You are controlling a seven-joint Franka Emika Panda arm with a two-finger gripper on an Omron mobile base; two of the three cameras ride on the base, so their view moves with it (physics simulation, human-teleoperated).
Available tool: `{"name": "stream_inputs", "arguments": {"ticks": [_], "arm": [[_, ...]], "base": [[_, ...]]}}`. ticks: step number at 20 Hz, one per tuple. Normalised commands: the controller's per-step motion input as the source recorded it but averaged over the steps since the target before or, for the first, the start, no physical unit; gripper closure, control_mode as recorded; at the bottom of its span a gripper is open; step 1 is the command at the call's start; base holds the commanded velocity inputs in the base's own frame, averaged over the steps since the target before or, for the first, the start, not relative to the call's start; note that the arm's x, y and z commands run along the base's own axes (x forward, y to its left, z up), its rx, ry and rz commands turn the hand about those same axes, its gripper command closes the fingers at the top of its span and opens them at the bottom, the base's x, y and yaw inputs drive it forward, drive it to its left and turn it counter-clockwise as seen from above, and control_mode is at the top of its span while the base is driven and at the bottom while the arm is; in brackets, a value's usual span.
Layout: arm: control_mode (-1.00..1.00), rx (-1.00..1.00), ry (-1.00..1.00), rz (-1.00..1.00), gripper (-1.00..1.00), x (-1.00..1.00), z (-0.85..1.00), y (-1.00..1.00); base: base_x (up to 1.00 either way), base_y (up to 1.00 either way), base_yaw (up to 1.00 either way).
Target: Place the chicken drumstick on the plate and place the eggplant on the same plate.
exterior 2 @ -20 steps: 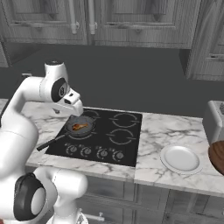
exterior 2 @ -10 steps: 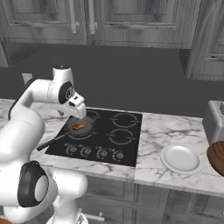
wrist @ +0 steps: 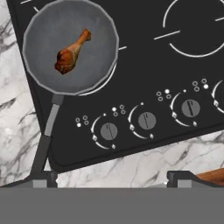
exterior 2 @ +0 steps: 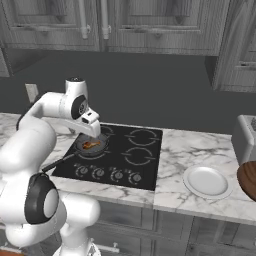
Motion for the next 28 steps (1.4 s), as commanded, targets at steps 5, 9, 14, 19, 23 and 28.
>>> {"name": "stream_inputs", "arguments": {"ticks": [5, 9, 14, 19, 23, 28], "arm": [[-1.0, 0.0, 0.03, 0.0, -1.0, 0.07, -0.31, 0.0], [-1.0, 0.0, 0.05, 0.0, -1.0, 0.14, -0.41, 0.0], [-1.0, 0.0, 0.06, 0.0, -1.0, 0.23, -0.34, 0.04], [-1.0, 0.0, 0.01, -0.04, -1.0, 0.37, -0.08, 0.26], [-1.0, 0.0, 0.0, -0.04, -1.0, 0.37, -0.07, 0.23], [-1.0, 0.0, 0.0, -0.01, -1.0, 0.39, -0.16, 0.03]], "base": [[0.0, 0.0, 0.0], [0.0, 0.0, 0.0], [0.0, 0.0, 0.0], [0.0, 0.0, 0.0], [0.0, 0.0, 0.0], [0.0, 0.0, 0.0]]}}
